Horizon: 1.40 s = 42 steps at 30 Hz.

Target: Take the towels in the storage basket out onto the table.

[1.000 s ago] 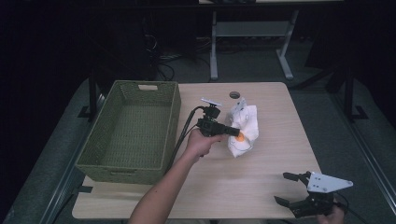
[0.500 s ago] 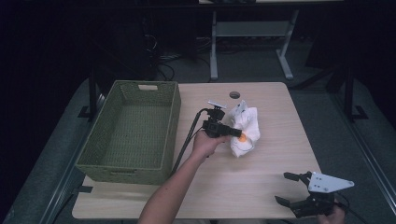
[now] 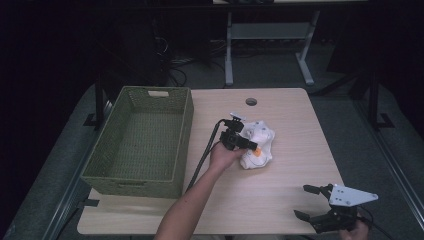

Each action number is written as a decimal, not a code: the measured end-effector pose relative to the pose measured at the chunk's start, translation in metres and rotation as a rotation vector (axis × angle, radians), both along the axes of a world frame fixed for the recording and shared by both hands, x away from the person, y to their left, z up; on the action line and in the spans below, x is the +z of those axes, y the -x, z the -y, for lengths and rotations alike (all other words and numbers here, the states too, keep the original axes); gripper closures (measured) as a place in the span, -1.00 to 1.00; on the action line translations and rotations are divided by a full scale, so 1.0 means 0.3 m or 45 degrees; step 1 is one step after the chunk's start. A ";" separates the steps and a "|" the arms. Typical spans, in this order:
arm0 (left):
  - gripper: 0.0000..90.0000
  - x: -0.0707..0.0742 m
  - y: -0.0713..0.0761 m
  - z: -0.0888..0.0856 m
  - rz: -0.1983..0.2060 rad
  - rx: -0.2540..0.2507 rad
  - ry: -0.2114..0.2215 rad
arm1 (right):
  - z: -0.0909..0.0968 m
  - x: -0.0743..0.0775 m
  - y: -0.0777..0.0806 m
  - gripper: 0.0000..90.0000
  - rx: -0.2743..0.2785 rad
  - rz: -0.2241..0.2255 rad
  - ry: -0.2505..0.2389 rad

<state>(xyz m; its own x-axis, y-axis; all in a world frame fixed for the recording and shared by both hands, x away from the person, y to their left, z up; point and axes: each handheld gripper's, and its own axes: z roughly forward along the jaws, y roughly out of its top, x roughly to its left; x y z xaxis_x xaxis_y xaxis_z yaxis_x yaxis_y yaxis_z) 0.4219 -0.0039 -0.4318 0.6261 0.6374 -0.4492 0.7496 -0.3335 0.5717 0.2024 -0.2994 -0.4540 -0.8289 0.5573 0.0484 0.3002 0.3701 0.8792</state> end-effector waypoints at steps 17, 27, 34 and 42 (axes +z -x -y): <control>0.14 0.029 0.065 -0.001 0.169 -0.055 -0.074 | -0.006 -0.004 -0.005 -0.69 0.000 -0.006 0.009; -0.03 0.044 0.132 -0.046 0.259 -0.089 -0.080 | -0.005 -0.009 -0.015 -0.69 0.002 -0.021 0.015; -0.21 0.037 0.167 -0.104 0.260 -0.070 -0.032 | -0.014 -0.015 -0.018 -0.69 -0.004 -0.035 0.032; -0.33 0.028 0.211 -0.144 0.290 -0.100 -0.038 | -0.018 -0.018 -0.018 -0.69 -0.007 -0.037 0.053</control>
<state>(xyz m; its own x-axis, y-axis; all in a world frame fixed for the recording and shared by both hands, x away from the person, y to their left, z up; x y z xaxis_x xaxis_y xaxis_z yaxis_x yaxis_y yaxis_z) 0.3586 0.0393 -0.4234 0.7571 0.5937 -0.2726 0.5737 -0.4047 0.7121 0.2078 -0.2939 -0.4595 -0.8244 0.5639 0.0492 0.3276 0.4045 0.8538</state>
